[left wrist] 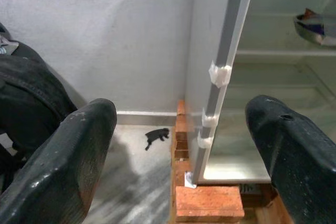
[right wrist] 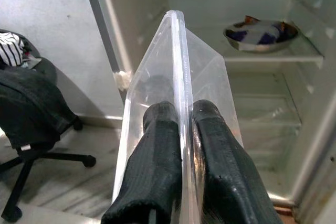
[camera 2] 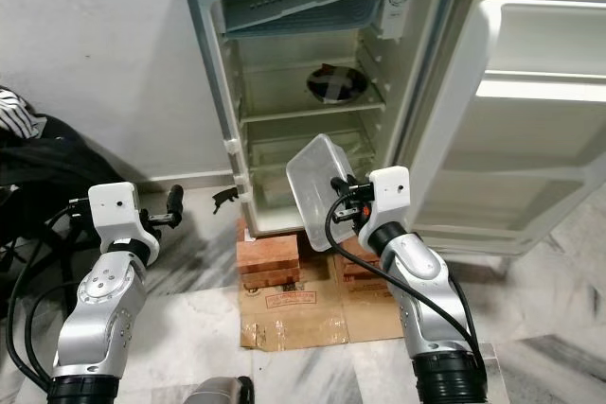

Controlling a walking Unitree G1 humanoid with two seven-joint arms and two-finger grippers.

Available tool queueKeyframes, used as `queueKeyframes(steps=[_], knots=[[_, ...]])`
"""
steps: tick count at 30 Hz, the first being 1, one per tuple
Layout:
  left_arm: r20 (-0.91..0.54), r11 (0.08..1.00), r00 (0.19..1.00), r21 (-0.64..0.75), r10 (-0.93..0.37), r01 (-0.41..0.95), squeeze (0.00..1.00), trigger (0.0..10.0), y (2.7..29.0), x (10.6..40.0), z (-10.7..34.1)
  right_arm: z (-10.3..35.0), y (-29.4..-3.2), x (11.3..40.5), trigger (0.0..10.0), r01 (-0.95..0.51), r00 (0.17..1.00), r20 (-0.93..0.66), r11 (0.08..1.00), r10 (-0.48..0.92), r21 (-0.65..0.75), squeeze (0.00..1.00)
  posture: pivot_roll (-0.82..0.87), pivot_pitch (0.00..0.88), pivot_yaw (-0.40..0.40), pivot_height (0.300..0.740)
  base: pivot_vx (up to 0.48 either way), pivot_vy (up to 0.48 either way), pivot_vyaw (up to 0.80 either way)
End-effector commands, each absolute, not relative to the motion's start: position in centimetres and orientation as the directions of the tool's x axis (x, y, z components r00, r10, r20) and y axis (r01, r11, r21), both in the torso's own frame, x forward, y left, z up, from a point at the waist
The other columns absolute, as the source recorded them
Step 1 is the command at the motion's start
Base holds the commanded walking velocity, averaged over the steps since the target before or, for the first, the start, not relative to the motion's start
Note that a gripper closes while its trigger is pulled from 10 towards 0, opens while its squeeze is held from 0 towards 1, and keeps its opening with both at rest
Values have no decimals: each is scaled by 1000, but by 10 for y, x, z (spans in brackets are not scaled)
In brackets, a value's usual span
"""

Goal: Restocking fridge

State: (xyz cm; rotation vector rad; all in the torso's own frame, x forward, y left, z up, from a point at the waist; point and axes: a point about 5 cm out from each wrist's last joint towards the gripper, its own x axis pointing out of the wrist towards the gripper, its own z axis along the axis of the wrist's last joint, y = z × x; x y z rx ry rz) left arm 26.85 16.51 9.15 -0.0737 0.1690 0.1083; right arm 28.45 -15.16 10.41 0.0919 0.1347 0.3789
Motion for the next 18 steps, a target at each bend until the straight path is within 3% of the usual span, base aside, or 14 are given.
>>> queueKeyframes(steps=[1, 18], knots=[[-168, 990, 979, -63, 115, -127, 0, 10000, 168, 269, 93, 108, -147, 286, 10000, -375, 916, -107, 920, 387, 116, 0, 34, 0, 21, 740, 322, 352, 0], [-190, 987, 973, -70, 132, -147, 0, 10000, 166, 269, 92, 113, -143, 288, 10000, -396, 911, -79, 912, 404, 104, 0, 35, 0, 16, 740, 310, 344, 0]])
